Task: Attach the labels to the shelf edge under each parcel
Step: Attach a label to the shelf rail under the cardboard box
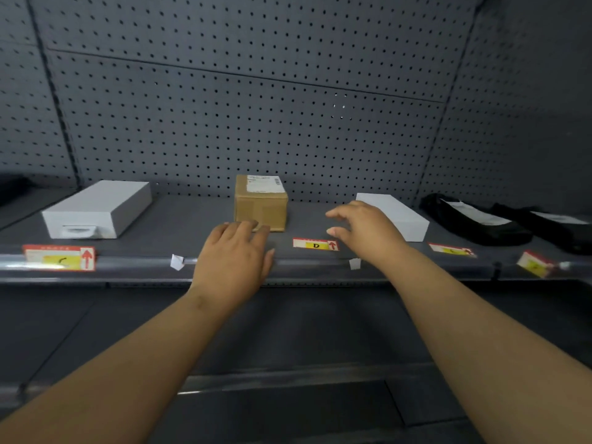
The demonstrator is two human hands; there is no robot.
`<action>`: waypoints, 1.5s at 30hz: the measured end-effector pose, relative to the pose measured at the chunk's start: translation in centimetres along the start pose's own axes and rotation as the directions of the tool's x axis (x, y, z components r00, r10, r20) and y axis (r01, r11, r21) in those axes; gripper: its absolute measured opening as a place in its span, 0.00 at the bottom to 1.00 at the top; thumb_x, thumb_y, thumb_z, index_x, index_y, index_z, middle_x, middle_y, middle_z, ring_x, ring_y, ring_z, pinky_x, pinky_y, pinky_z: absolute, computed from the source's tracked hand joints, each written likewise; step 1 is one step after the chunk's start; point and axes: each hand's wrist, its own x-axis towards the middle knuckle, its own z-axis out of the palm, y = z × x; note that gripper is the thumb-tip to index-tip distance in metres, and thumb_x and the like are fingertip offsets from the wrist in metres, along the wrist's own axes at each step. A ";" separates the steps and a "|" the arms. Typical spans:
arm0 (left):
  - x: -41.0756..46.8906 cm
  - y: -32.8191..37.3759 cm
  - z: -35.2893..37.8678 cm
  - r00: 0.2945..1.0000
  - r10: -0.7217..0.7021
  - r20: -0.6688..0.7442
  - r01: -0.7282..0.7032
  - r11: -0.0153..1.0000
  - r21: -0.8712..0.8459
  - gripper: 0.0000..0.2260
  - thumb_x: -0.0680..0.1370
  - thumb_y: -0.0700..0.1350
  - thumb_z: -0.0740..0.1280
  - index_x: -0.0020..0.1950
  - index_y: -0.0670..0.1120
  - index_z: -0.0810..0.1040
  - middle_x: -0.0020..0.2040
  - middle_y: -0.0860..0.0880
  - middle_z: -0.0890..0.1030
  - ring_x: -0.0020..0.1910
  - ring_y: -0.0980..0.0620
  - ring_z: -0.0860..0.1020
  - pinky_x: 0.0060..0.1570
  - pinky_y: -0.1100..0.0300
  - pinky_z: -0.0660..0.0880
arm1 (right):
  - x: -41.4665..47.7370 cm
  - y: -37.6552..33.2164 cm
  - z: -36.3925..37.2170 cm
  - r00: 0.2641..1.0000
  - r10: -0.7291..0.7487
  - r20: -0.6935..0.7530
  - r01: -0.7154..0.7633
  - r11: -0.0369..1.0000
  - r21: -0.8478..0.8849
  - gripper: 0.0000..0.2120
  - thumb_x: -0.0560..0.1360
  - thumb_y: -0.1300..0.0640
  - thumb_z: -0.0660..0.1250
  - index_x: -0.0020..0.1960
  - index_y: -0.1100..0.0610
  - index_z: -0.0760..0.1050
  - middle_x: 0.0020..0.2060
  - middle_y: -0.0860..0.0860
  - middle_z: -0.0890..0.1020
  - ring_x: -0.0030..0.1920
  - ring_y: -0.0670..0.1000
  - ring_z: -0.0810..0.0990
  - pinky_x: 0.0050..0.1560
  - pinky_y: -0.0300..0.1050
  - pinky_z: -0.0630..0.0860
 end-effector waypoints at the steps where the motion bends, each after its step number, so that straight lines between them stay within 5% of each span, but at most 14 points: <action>1: 0.1 0.5 0.0 1.000 -0.007 0.001 0.007 1.000 0.005 0.17 0.70 0.48 0.71 0.55 0.40 0.79 0.50 0.40 0.81 0.45 0.40 0.80 0.51 0.49 0.74 | 0.0 0.6 -0.1 1.000 -0.004 0.002 0.004 1.000 0.005 0.18 0.77 0.53 0.64 0.66 0.51 0.71 0.66 0.53 0.73 0.65 0.53 0.72 0.65 0.50 0.71; 16: 2.9 2.4 0.3 0.996 -0.015 0.086 0.009 0.997 0.071 0.15 0.74 0.50 0.62 0.53 0.41 0.79 0.47 0.43 0.81 0.43 0.41 0.80 0.48 0.49 0.75 | 1.7 4.3 0.4 0.999 0.000 0.040 -0.002 0.999 0.052 0.19 0.76 0.53 0.65 0.66 0.51 0.71 0.66 0.53 0.73 0.65 0.53 0.72 0.67 0.49 0.70; 20: 3.0 2.0 0.8 0.994 -0.018 0.107 0.011 0.998 0.059 0.15 0.73 0.49 0.67 0.55 0.41 0.79 0.49 0.42 0.82 0.44 0.41 0.80 0.49 0.49 0.75 | 2.7 4.4 0.3 0.997 0.012 0.081 -0.015 0.999 0.029 0.19 0.76 0.52 0.65 0.67 0.51 0.71 0.67 0.53 0.73 0.65 0.53 0.72 0.67 0.50 0.70; 33: 2.5 0.4 0.8 0.988 -0.034 0.154 0.024 0.997 0.069 0.22 0.74 0.54 0.53 0.56 0.43 0.79 0.49 0.45 0.82 0.45 0.44 0.81 0.51 0.51 0.75 | 6.0 3.4 2.1 0.890 0.101 0.445 -0.063 0.993 -0.101 0.23 0.73 0.48 0.69 0.61 0.62 0.75 0.60 0.57 0.79 0.59 0.57 0.77 0.62 0.50 0.74; 38: 2.5 -0.1 0.8 0.989 -0.033 0.147 0.023 0.998 0.067 0.22 0.74 0.53 0.53 0.56 0.43 0.79 0.49 0.44 0.82 0.44 0.44 0.81 0.52 0.50 0.75 | 6.9 3.7 3.2 0.869 0.130 0.477 -0.103 0.991 -0.082 0.19 0.72 0.48 0.69 0.54 0.63 0.79 0.54 0.59 0.81 0.51 0.56 0.79 0.48 0.45 0.72; 42: 2.5 -0.5 1.0 0.989 -0.035 0.143 0.026 0.998 0.064 0.21 0.74 0.53 0.54 0.56 0.42 0.79 0.48 0.44 0.82 0.43 0.43 0.81 0.52 0.50 0.74 | 7.4 3.9 3.2 0.854 0.150 0.498 -0.143 0.988 -0.052 0.18 0.72 0.48 0.70 0.52 0.63 0.80 0.53 0.59 0.82 0.53 0.56 0.78 0.52 0.48 0.73; 45: 2.4 -0.6 1.0 0.986 -0.038 0.161 0.029 0.998 0.058 0.22 0.74 0.53 0.54 0.56 0.42 0.79 0.49 0.44 0.82 0.44 0.43 0.81 0.53 0.50 0.74 | 7.4 3.9 3.2 0.843 0.159 0.514 -0.160 0.986 -0.043 0.19 0.72 0.48 0.70 0.53 0.63 0.79 0.49 0.58 0.81 0.50 0.55 0.77 0.47 0.45 0.70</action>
